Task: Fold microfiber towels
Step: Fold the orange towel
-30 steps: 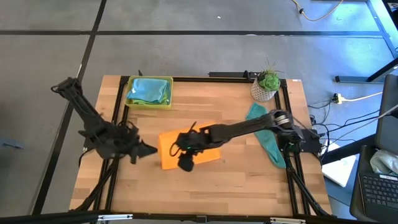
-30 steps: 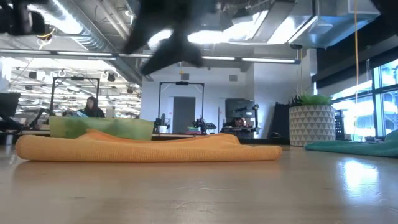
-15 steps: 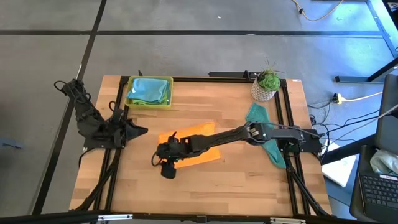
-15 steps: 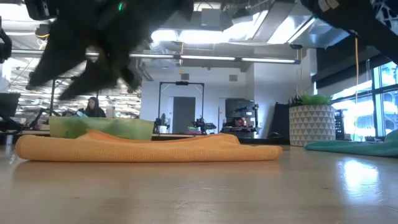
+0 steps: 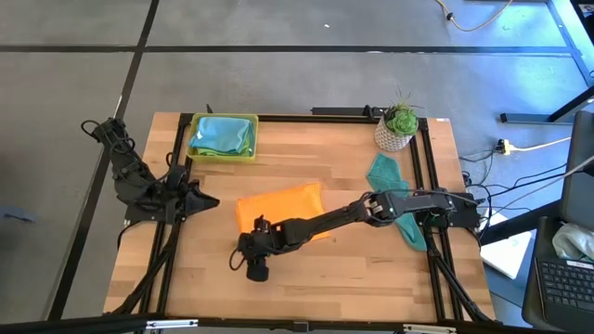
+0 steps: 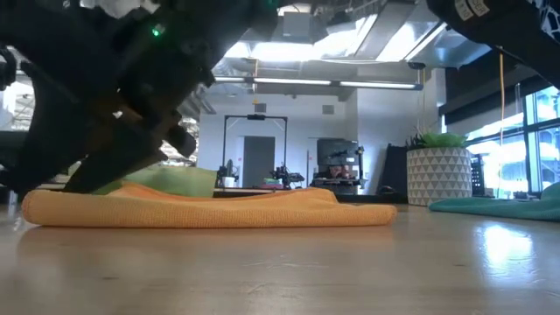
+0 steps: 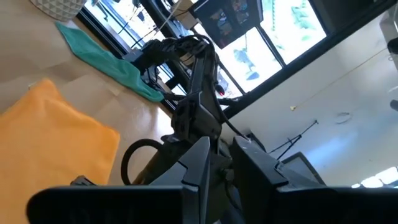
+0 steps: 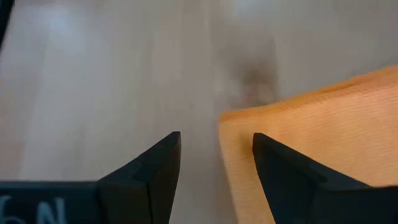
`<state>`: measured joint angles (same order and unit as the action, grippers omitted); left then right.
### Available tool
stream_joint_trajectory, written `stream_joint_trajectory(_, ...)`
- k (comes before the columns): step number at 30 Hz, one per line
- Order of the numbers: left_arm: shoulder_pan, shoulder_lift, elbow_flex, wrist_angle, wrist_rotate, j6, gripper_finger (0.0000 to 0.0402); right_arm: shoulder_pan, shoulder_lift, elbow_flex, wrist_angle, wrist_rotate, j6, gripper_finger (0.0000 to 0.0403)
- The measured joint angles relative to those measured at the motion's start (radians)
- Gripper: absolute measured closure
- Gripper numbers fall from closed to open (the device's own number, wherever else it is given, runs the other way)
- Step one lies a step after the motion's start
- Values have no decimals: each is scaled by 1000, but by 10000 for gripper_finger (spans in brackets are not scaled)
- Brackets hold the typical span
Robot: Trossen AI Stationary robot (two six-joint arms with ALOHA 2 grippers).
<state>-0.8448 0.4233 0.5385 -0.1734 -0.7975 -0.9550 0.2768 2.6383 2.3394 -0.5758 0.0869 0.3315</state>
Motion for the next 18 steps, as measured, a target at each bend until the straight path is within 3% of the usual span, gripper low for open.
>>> stream_joint_trajectory(12, 0, 29, 0, -18, 0, -27, 340, -12, 35, 1, 9, 35, 30, 205)
stream_joint_trajectory(15, 0, 33, 0, -28, -1, -29, 340, -12, 36, 1, -9, 11, 27, 235)
stream_joint_trajectory(18, 0, 36, 0, -38, 0, -30, 340, -8, 34, 3, -45, -42, 12, 304)
